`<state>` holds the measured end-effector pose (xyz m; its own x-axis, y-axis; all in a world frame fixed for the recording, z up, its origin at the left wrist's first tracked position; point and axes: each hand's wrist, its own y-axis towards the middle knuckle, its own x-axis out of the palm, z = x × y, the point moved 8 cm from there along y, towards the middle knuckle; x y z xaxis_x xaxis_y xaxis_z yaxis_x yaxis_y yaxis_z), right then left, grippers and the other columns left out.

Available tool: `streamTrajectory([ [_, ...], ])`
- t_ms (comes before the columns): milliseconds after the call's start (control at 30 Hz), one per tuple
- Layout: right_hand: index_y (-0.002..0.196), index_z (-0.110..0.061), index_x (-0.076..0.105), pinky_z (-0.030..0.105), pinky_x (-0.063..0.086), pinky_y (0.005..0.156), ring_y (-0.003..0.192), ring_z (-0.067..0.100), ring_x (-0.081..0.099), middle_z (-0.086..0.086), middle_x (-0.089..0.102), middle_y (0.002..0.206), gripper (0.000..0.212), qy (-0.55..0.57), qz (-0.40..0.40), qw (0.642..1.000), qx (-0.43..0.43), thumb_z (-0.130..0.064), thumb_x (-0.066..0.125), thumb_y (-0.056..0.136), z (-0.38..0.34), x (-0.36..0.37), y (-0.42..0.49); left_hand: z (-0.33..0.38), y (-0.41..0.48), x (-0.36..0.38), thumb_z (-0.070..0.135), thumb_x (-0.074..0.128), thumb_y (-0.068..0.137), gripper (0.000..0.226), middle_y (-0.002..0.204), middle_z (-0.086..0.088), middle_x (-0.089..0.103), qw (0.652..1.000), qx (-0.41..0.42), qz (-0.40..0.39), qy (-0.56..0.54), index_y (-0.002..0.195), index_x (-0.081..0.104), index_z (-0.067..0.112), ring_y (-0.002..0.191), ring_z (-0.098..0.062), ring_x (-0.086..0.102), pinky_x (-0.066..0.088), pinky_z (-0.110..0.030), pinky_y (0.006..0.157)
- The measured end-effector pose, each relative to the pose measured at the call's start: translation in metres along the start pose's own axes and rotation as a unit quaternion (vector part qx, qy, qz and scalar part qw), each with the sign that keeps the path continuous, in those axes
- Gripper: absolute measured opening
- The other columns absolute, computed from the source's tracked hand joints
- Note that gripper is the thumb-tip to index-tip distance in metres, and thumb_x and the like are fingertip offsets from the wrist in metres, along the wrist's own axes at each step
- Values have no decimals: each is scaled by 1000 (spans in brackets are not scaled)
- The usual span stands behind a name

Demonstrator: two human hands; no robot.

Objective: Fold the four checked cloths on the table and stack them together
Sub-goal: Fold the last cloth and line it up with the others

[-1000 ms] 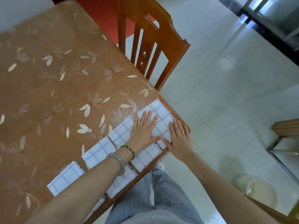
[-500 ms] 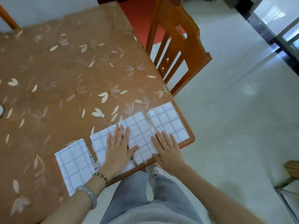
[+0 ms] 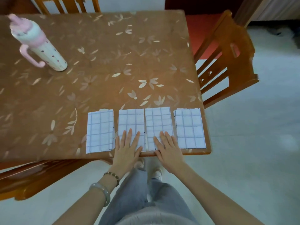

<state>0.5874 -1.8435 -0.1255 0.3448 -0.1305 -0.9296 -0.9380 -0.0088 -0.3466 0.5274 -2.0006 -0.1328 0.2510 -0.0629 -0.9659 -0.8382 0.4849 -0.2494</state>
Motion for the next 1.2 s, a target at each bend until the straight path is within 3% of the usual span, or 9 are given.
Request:
streamTrajectory([
  [133, 138, -18, 47, 49, 32, 105, 129, 35, 46, 17, 48, 140, 55, -1, -45, 998, 31, -41, 25, 93, 6, 10, 1, -4, 0, 11, 53, 12, 100, 60, 153, -16, 33, 999, -11, -26, -16, 150, 23, 22, 140, -38, 29, 27, -56, 110],
  [233, 137, -19, 49, 48, 36, 101, 126, 34, 49, 16, 51, 138, 59, -2, -64, 996, 56, -43, 12, 98, 11, 15, -2, -7, -1, 18, 54, 7, 100, 61, 154, -17, 31, 999, 3, -41, -14, 150, 20, 22, 141, -39, 27, 23, -57, 109],
  [533, 136, -18, 50, 48, 36, 103, 129, 36, 47, 17, 48, 140, 55, 1, -31, 997, 65, -42, 19, 96, 6, 7, -3, -11, 0, 11, 61, 1, 96, 67, 157, -13, 25, 998, 2, -39, -45, 150, 13, 24, 144, -35, 20, 13, -52, 113],
  [667, 138, -18, 45, 51, 33, 104, 132, 35, 42, 17, 45, 143, 55, 12, 28, 999, 27, -42, 19, 97, -24, -23, 8, -62, 3, -12, 61, 7, 95, 69, 161, -10, 9, 993, -94, 12, -69, 153, 6, 25, 148, -33, 4, -1, -50, 116],
  [767, 138, -20, 46, 51, 34, 105, 134, 34, 40, 15, 44, 144, 56, 5, 0, 1000, -18, -42, 14, 98, -58, -21, 22, -113, -5, -9, 63, 7, 91, 73, 160, -15, 14, 977, -190, 5, -99, 153, 15, 26, 146, -38, 8, 5, -59, 115],
  [867, 136, -22, 50, 54, 33, 105, 132, 34, 42, 13, 49, 141, 55, 3, -45, 998, -35, -42, 23, 93, -79, -7, 35, -128, -8, 2, 69, -3, 87, 81, 159, -15, 17, 982, -164, -28, -85, 153, 17, 26, 145, -40, 11, 11, -62, 112],
  [967, 139, -22, 46, 56, 23, 107, 134, 35, 39, 14, 45, 144, 58, -4, -40, 999, -20, -43, 19, 92, -84, -6, 45, -130, -7, 8, 70, -10, 86, 84, 159, -13, 16, 987, -135, -42, -77, 153, 17, 27, 146, -40, 11, 14, -61, 112],
  [1067, 151, -23, 12, 52, -8, 112, 145, 36, 3, 13, 6, 158, 59, -36, -54, 997, -47, -45, 10, 97, -88, 0, 47, -128, -7, 12, 66, -3, 91, 77, 158, -14, 20, 988, -118, -57, -76, 152, 21, 26, 144, -41, 16, 22, -63, 110],
  [1200, 151, -24, 15, 53, -10, 108, 144, 36, 8, 13, 14, 158, 68, -43, -54, 997, -38, -47, 0, 90, -86, 5, 48, -128, -4, 14, 66, 0, 91, 75, 159, -13, 20, 991, -102, -56, -69, 152, 20, 27, 145, -40, 17, 21, -65, 109],
])
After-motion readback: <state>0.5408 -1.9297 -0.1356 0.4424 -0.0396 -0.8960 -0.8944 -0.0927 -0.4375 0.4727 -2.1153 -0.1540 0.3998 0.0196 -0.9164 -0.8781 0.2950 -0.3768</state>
